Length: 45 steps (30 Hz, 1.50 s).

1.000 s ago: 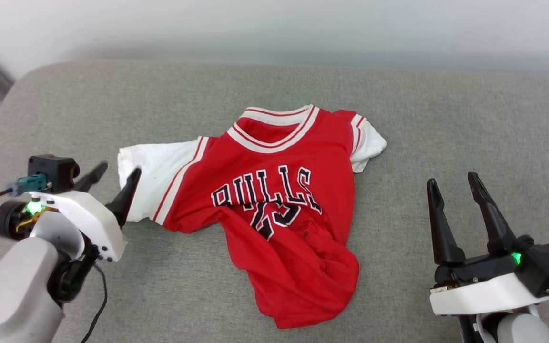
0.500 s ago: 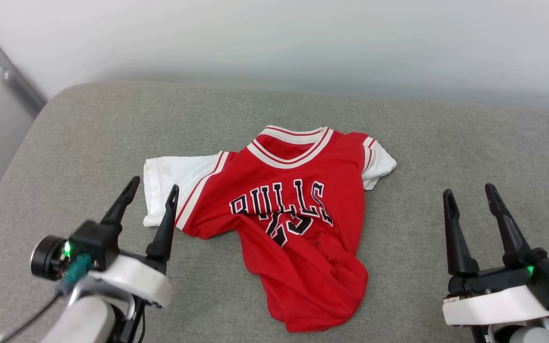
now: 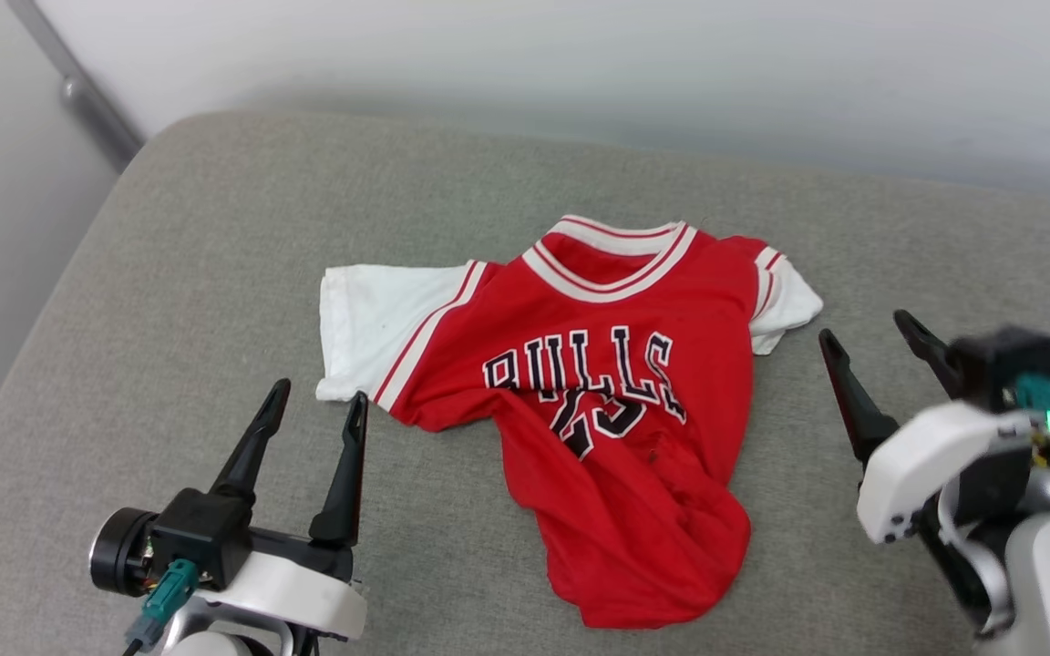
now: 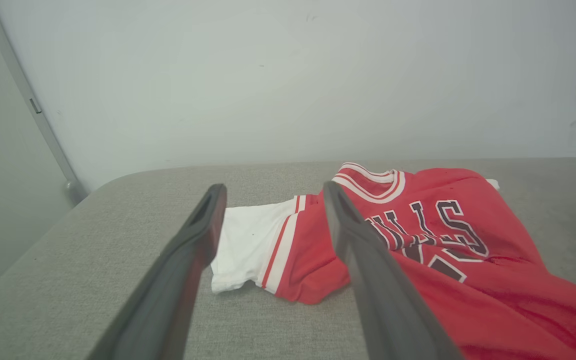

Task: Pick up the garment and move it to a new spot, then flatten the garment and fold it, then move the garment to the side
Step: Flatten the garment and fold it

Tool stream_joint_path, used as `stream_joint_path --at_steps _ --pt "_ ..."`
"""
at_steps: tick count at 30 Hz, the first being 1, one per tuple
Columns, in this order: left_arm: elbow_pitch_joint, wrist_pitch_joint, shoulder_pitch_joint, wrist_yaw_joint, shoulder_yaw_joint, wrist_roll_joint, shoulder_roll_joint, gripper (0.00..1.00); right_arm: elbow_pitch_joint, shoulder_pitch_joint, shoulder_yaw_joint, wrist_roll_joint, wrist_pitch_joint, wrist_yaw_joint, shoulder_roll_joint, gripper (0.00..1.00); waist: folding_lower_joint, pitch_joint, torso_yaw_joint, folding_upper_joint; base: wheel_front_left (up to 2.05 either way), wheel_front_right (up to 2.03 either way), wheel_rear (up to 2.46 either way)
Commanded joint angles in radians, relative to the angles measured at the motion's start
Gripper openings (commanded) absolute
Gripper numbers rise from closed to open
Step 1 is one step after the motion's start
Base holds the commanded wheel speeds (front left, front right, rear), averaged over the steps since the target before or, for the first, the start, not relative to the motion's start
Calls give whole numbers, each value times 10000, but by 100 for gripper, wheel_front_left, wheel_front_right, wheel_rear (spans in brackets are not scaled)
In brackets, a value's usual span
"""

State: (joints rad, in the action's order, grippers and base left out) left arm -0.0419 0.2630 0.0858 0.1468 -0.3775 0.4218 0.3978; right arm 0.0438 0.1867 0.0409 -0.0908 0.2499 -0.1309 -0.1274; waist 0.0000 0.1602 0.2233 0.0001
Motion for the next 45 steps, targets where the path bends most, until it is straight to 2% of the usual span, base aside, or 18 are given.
stream_joint_path --at_steps 1,7,8,9,12,16,24,25,26,33,40,45 --pt "6 24 166 -72 -27 -148 -81 100 -182 510 127 -315 775 4 -318 100 0 318 274 -1 0 0 0" --pt "38 25 481 -366 -132 -272 -477 100 -1362 2588 724 -1567 5196 1 -1683 100 0 999 819 -1 0 0 0" --pt "212 20 671 -558 -266 -132 -667 100 -1901 3534 558 -2040 6433 3 -2012 100 0 1343 1156 -1 0 0 0" --pt "233 21 776 -606 -305 -138 -722 100 -2066 3721 605 -2033 6729 3 -2157 100 0 1462 1287 -1 0 0 0" --pt "355 22 937 -698 -414 -190 -881 100 -2650 4264 761 -2110 7397 3 -2432 100 0 1755 1621 -1 0 0 0" --pt "450 23 1130 -767 -333 -154 -1013 100 -3501 4648 789 -2121 7699 3 -2417 100 0 2049 1958 -1 0 0 0" --pt "569 24 1322 -933 -197 -268 -1045 100 -5183 4742 1150 -1957 7123 3 -2305 100 0 2248 2334 -1 0 0 0" --pt "591 25 1312 -927 -155 -186 -1095 100 -5351 4716 1177 -1923 7050 1 -2296 46 0 2258 2350 -1 0 0 0" --pt "595 25 1311 -955 -143 -145 -1110 100 -5496 4688 1269 -1873 6965 3 -2317 0 0 2259 2359 -1 0 0 0" --pt "590 25 1247 -1015 -56 -88 -1097 100 -5917 4442 1466 -2122 6311 6 -2607 0 0 1967 2182 -1 0 0 0" --pt "626 -1 954 -868 93 -101 -834 100 -5344 3936 2000 -3012 5632 6 -3125 0 0 1111 1295 -1 0 0 0" --pt "399 -104 751 -774 172 -11 -688 100 -4422 3556 2251 -3515 5769 4 -4065 0 0 636 569 -1 0 0 0"
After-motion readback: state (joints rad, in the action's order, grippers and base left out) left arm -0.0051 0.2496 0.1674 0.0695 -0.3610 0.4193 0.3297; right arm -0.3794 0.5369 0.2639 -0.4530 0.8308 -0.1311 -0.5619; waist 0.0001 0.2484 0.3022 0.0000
